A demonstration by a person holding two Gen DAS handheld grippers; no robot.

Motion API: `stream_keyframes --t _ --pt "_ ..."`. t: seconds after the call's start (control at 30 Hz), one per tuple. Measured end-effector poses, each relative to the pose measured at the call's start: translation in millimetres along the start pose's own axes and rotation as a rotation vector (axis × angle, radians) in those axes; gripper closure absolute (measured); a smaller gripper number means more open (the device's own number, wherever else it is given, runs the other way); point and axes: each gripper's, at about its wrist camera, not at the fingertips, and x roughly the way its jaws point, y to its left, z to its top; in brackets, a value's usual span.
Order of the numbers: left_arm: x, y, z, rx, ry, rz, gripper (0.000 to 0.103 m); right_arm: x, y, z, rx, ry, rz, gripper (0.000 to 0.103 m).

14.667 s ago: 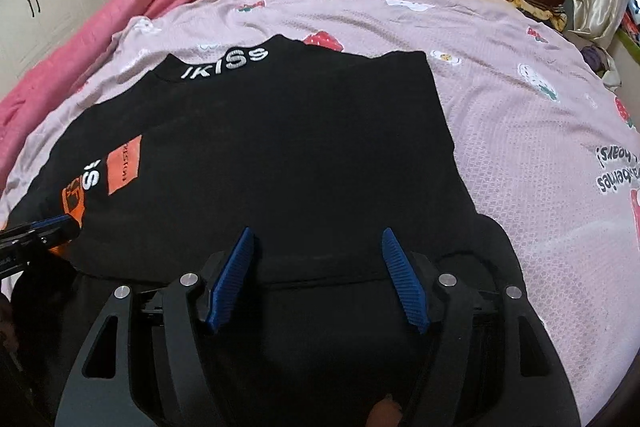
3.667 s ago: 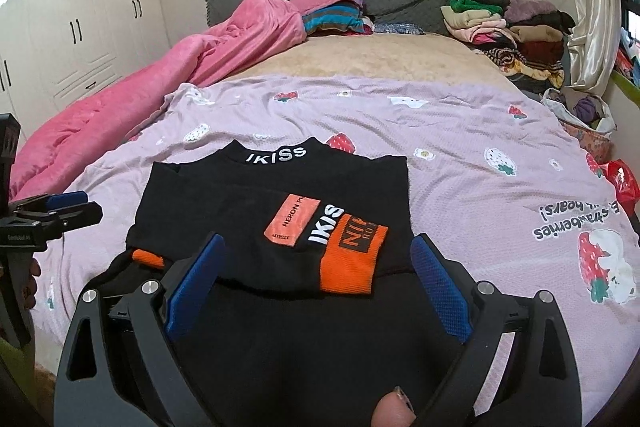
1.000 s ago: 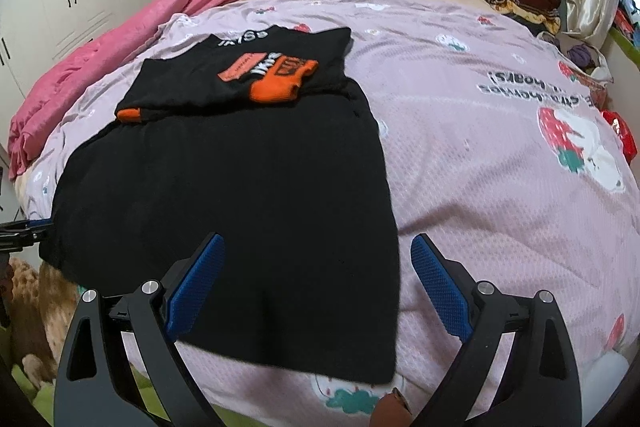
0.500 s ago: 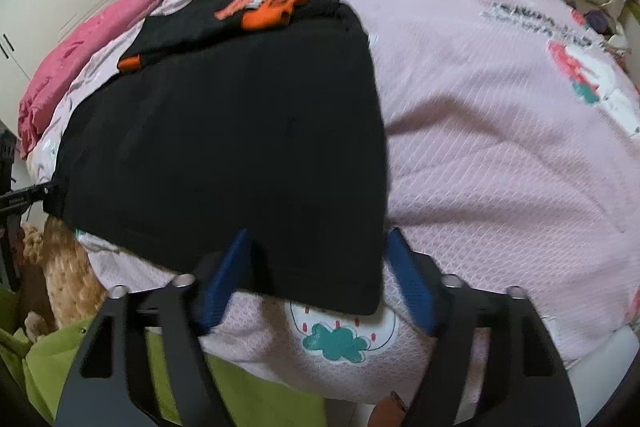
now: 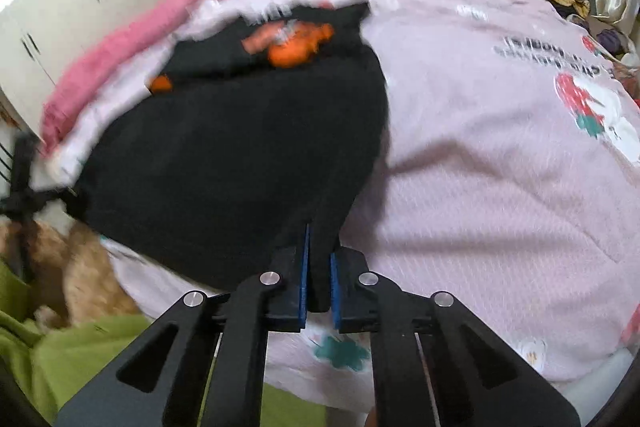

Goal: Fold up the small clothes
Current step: 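Close both grippers on the black hem edge, then lift the hem with both grippers and fold it toward the collar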

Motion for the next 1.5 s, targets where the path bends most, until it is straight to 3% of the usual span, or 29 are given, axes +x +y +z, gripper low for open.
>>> stream_keyframes --t 0.27,0.67,1.13,1.5 --pt "-21.4 5.3 5.0 -0.039 -0.057 -0.075 0.1 -25.8 6.7 34.3 0.001 -0.153 0.046 0.095" --pt "-65.2 2.8 46.9 -0.057 -0.201 -0.128 0.1 -44.7 -0.2 73.2 0.072 -0.324 0.069 0.096" --pt "-86.3 1.4 100.6 -0.068 -0.309 -0.12 0.1 -50.9 0.6 117.6 0.085 -0.414 0.045 0.096" --pt "-86.3 10.4 147.4 -0.107 -0.344 -0.135 0.1 -35.2 -4.7 166.8 0.108 -0.448 0.029 0.096"
